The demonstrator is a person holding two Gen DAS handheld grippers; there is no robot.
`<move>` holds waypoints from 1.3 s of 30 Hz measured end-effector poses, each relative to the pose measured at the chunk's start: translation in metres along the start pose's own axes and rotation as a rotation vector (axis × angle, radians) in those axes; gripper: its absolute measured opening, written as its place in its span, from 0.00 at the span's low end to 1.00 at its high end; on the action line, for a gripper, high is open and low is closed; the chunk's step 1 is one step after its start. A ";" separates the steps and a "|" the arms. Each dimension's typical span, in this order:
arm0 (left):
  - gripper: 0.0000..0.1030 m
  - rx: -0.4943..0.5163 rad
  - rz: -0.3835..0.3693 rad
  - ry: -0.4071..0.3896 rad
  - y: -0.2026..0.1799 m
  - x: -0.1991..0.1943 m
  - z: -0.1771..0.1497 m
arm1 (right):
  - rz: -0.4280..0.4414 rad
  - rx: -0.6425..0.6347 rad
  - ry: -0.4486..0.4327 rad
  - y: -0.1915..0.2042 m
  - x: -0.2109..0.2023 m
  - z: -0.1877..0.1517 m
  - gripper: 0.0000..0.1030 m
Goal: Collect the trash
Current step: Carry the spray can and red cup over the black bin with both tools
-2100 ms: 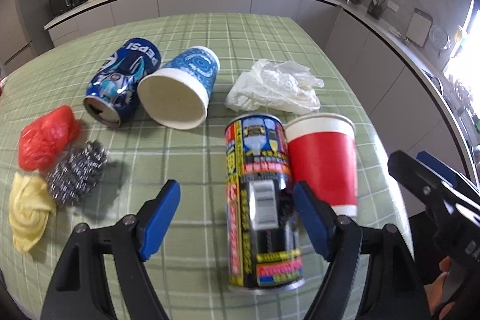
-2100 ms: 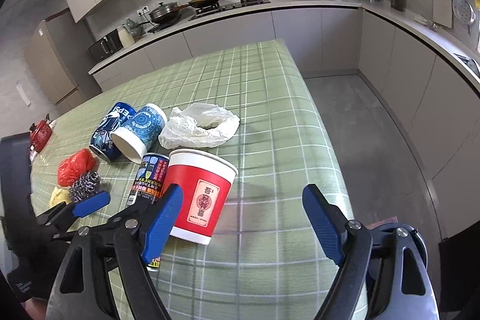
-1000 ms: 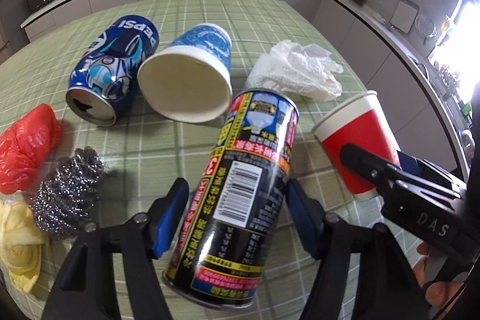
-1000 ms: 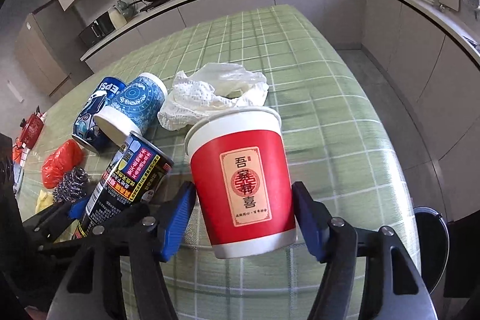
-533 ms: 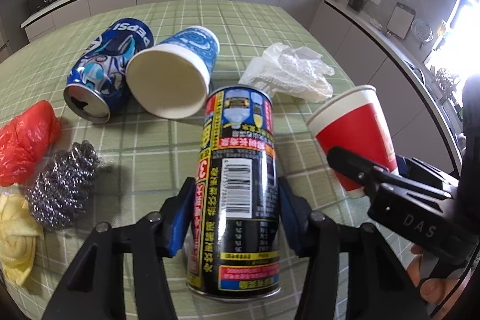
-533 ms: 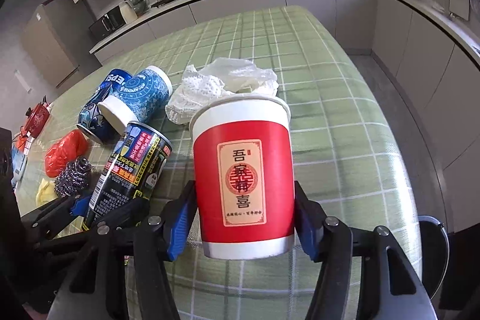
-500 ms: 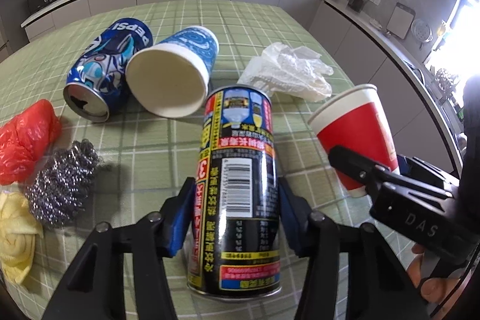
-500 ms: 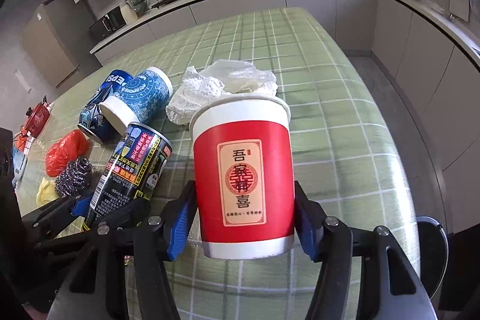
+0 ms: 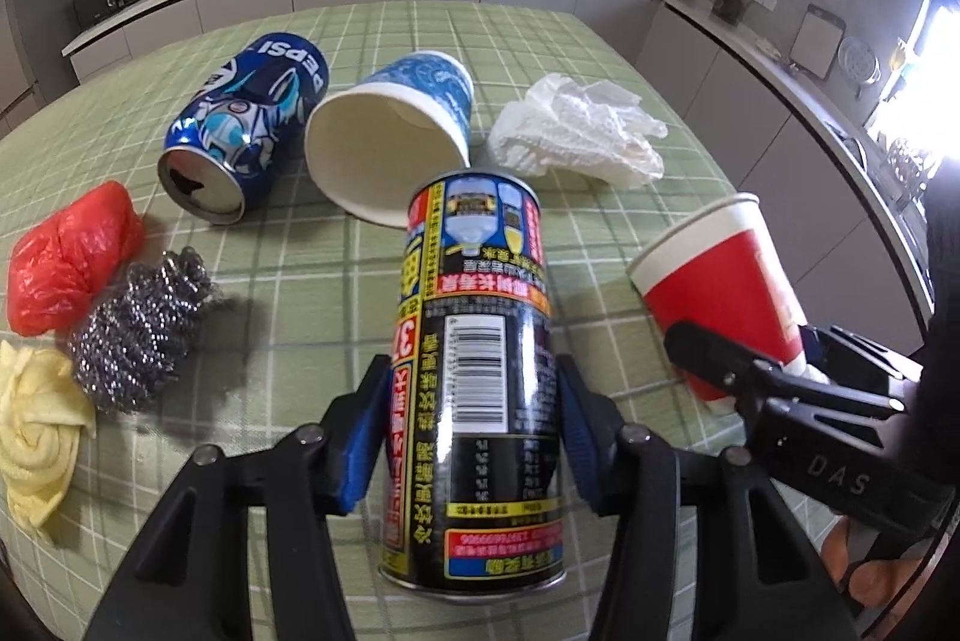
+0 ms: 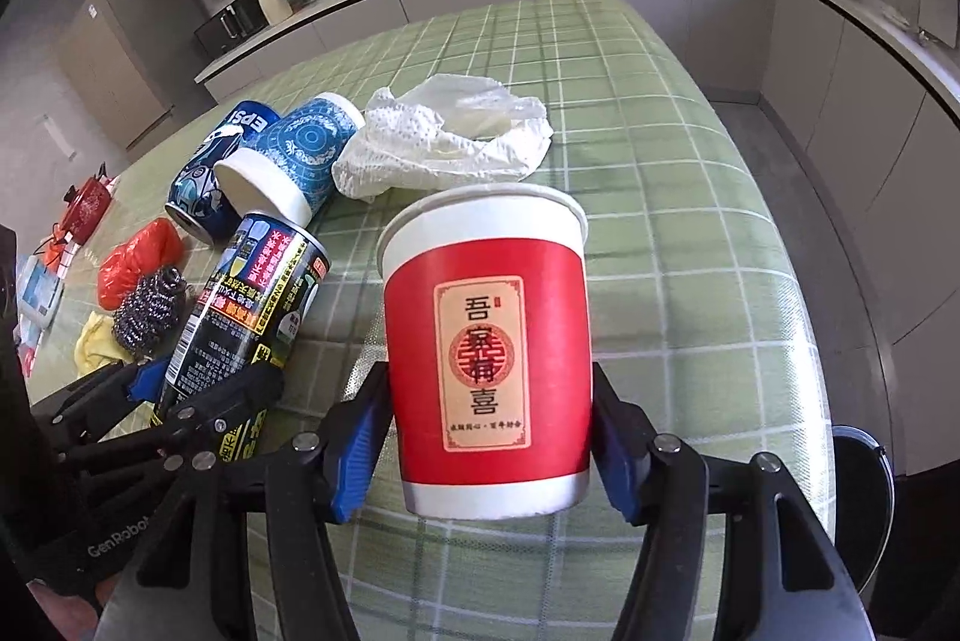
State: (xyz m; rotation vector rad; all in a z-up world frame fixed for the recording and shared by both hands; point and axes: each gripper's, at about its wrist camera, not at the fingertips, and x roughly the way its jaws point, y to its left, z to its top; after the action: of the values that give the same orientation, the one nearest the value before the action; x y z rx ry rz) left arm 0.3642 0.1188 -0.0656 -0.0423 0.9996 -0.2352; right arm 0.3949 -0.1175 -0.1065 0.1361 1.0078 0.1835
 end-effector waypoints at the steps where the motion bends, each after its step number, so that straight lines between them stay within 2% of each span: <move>1: 0.52 -0.001 0.004 -0.006 0.001 -0.001 0.000 | 0.001 -0.008 -0.009 0.000 -0.002 -0.001 0.60; 15: 0.52 -0.096 0.056 -0.080 0.000 -0.039 -0.029 | 0.095 -0.072 -0.057 -0.006 -0.034 -0.010 0.59; 21: 0.52 -0.074 0.058 -0.080 -0.015 -0.050 -0.040 | 0.117 -0.047 -0.078 -0.012 -0.052 -0.023 0.59; 27: 0.52 -0.004 -0.008 -0.103 -0.031 -0.059 -0.048 | 0.081 0.035 -0.106 -0.027 -0.074 -0.049 0.59; 32: 0.52 0.028 -0.067 -0.091 -0.050 -0.061 -0.061 | 0.014 0.077 -0.120 -0.040 -0.101 -0.076 0.59; 39: 0.52 0.095 -0.122 -0.106 -0.104 -0.071 -0.066 | -0.045 0.156 -0.166 -0.095 -0.144 -0.104 0.59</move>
State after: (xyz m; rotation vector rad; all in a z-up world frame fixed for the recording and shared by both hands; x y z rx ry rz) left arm 0.2538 0.0378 -0.0281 -0.0290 0.8805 -0.3886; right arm 0.2404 -0.2385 -0.0613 0.2668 0.8582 0.0512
